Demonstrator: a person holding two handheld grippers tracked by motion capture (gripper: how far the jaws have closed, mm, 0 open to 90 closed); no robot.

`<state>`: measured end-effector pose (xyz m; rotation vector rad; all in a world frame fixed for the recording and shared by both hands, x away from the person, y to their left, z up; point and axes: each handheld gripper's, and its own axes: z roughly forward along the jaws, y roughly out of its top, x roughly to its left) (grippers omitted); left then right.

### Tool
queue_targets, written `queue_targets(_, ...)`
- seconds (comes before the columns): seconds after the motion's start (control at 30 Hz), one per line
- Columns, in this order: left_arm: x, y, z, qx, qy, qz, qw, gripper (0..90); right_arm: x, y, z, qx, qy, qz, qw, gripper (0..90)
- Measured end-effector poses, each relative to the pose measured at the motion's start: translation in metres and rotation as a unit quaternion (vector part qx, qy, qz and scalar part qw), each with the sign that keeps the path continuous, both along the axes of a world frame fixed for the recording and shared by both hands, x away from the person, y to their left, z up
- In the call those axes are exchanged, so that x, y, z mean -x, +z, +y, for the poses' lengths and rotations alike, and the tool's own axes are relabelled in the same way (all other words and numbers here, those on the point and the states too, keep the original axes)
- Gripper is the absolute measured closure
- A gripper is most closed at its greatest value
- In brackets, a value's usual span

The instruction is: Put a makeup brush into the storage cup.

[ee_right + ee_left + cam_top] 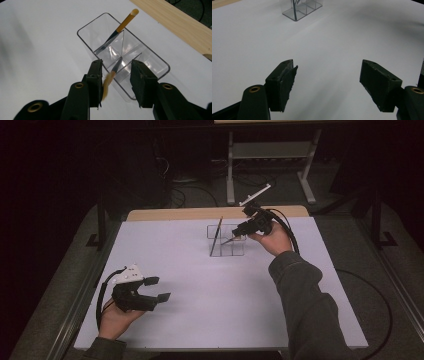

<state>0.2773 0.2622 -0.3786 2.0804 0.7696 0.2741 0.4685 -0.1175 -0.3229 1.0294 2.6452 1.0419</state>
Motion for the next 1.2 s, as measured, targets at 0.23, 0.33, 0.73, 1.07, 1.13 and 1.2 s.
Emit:
queue_targets(0.23, 0.000, -0.002, -0.003, 0.000, -0.003, 0.002, 1.0000, 27.1, 0.008, 0.000, -0.010, -0.015, -0.005, -0.001, 0.9999, 58.4)
queue_targets(0.33, 0.000, -0.001, -0.002, 0.006, 0.000, 0.005, 1.0000, 26.9, 0.010, 0.000, -0.013, -0.025, -0.007, 0.003, 0.9997, 57.3)
queue_targets(0.73, -0.001, -0.002, -0.001, 0.004, -0.002, 0.002, 1.0000, 26.2, 0.022, 0.001, -0.023, -0.050, -0.011, -0.005, 0.9987, 48.7)
queue_targets(1.07, -0.001, -0.004, 0.000, 0.005, 0.003, 0.006, 1.0000, 25.7, 0.033, 0.002, -0.032, -0.055, -0.012, -0.020, 0.9982, 43.2)
queue_targets(1.13, -0.001, -0.004, 0.000, 0.006, 0.004, 0.007, 1.0000, 25.3, 0.035, 0.001, -0.033, -0.056, -0.014, -0.017, 0.9982, 41.6)
queue_targets(1.2, -0.001, -0.003, 0.001, 0.004, 0.004, 0.005, 1.0000, 25.3, 0.036, 0.001, -0.035, -0.060, -0.016, -0.017, 0.9979, 40.5)
